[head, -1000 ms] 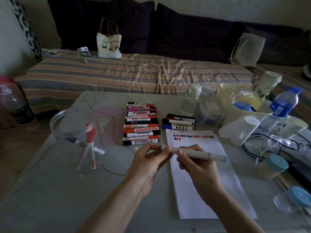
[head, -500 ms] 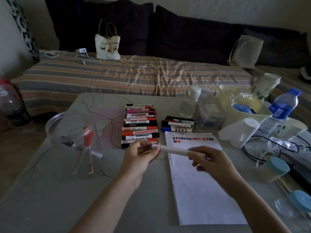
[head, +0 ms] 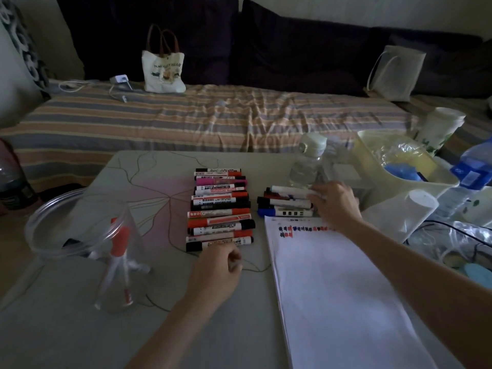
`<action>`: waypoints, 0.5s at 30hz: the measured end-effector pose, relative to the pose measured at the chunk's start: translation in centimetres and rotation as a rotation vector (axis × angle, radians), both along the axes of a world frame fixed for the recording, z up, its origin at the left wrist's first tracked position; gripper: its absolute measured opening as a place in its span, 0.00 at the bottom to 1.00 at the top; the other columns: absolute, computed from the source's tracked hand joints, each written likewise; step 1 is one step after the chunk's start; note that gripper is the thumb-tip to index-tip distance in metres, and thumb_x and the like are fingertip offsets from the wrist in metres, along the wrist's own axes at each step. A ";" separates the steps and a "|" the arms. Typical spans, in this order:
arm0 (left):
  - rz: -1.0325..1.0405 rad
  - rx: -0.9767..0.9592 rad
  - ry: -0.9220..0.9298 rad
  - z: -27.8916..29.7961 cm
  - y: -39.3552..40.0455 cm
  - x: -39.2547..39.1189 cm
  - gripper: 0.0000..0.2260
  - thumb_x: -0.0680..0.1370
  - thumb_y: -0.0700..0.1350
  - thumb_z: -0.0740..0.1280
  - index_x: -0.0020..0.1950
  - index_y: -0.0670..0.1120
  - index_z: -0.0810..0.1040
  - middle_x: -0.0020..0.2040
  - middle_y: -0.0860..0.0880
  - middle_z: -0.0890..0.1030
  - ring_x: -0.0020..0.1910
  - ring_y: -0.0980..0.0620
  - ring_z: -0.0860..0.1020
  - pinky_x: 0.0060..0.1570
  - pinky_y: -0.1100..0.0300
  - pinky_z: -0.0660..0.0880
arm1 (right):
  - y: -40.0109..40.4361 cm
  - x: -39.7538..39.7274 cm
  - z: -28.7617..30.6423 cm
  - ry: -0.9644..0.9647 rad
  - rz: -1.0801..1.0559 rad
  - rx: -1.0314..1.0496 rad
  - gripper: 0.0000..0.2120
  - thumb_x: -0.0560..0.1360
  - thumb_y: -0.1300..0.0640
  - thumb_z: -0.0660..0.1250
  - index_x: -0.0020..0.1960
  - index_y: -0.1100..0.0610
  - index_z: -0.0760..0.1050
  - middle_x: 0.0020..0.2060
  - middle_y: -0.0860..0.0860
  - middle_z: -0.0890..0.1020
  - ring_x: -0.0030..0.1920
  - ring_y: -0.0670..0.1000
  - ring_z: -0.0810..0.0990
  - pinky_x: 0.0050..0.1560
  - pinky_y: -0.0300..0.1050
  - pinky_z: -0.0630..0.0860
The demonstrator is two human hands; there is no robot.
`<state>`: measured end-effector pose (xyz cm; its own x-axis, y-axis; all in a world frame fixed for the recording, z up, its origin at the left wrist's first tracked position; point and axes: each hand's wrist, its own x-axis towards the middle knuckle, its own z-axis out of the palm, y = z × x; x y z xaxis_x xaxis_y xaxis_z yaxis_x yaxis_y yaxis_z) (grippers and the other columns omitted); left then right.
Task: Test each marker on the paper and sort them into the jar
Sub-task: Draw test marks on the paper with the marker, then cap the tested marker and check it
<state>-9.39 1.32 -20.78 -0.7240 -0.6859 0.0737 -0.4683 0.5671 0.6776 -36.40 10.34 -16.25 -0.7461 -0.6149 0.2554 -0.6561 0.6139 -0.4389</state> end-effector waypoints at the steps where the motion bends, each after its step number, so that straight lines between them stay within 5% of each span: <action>1: -0.011 -0.010 0.000 -0.2 -0.2 -0.1 0.04 0.75 0.43 0.71 0.47 0.51 0.78 0.44 0.58 0.79 0.43 0.63 0.77 0.41 0.70 0.74 | -1.0 -1.0 -0.3 -0.002 0.011 0.050 0.12 0.76 0.50 0.68 0.58 0.49 0.81 0.54 0.54 0.81 0.56 0.59 0.76 0.58 0.58 0.73; 9: -0.028 -0.004 0.024 -0.6 -1.6 -0.2 0.06 0.74 0.43 0.72 0.43 0.53 0.78 0.39 0.58 0.79 0.38 0.62 0.78 0.40 0.68 0.76 | -3.9 -0.1 -1.4 0.098 0.129 0.094 0.10 0.79 0.52 0.63 0.59 0.49 0.79 0.60 0.51 0.76 0.61 0.57 0.71 0.61 0.59 0.69; 15: 0.007 -0.161 0.065 0.4 -1.7 1.2 0.05 0.74 0.40 0.70 0.46 0.51 0.79 0.43 0.58 0.78 0.38 0.62 0.74 0.36 0.73 0.69 | -4.5 -0.9 -2.2 -0.023 0.121 0.269 0.14 0.78 0.59 0.63 0.62 0.49 0.77 0.62 0.53 0.75 0.59 0.58 0.72 0.63 0.59 0.71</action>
